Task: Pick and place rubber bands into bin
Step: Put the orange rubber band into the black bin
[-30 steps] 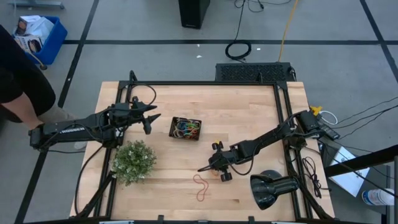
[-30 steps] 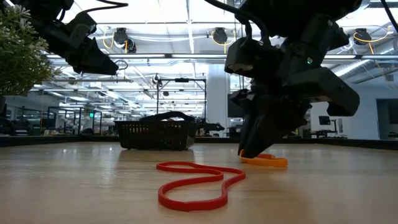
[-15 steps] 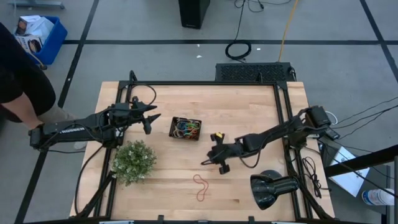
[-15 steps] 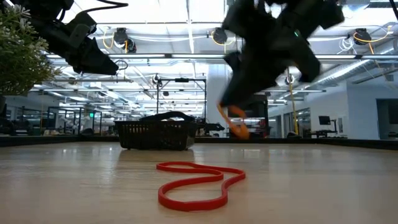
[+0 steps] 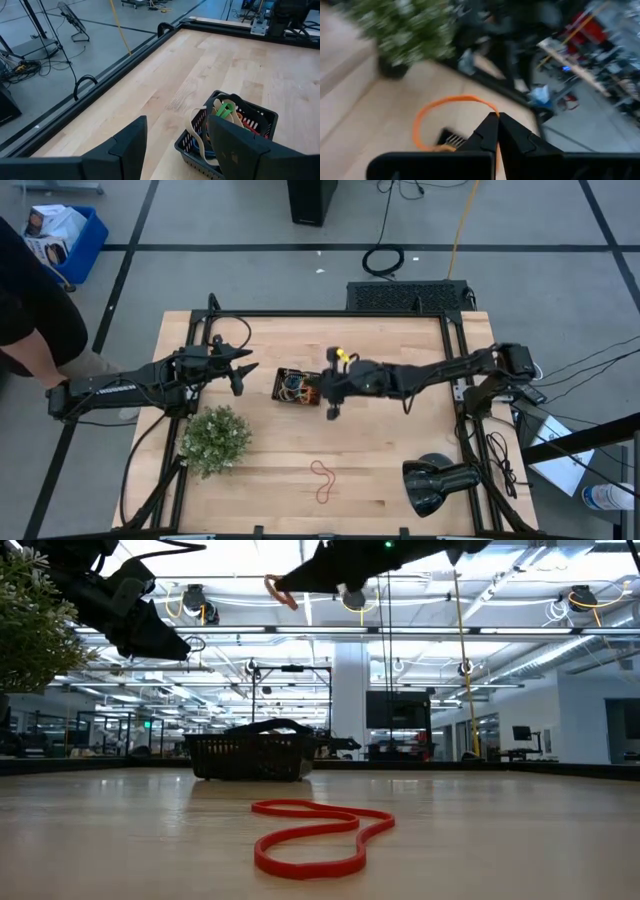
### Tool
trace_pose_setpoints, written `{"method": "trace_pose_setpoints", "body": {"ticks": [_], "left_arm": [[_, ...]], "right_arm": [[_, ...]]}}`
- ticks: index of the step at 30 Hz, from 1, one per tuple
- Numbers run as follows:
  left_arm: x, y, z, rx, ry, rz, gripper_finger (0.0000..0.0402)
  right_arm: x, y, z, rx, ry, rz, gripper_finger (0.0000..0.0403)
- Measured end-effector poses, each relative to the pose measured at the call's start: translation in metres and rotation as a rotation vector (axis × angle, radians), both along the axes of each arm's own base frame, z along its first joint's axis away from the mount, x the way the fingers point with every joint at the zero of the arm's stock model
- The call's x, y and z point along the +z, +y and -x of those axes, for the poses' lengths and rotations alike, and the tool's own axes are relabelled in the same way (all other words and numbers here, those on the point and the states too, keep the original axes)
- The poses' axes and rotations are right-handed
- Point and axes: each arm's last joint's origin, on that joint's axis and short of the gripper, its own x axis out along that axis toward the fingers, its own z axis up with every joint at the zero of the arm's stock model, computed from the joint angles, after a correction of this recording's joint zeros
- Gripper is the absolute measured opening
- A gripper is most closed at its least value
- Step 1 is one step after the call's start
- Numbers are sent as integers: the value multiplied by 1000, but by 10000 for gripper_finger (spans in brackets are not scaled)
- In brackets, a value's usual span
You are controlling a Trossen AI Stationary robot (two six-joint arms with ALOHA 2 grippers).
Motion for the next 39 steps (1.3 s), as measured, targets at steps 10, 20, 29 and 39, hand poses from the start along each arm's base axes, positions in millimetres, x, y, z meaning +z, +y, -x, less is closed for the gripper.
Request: {"method": "trace_pose_setpoints", "body": {"ticks": [10, 20, 29, 39], "left_arm": [[0, 0, 0, 0, 1, 0, 216], [0, 0, 0, 0, 0, 0, 216], [0, 0, 0, 0, 2, 0, 216], [0, 0, 0, 0, 2, -1, 216]], "right_arm": [[-12, -37, -14, 21, -58, -119, 0], [-78, -49, -36, -48, 83, -80, 0], [-119, -50, -42, -75, 200, -66, 0], [-120, -50, -44, -78, 177, -77, 12]]}}
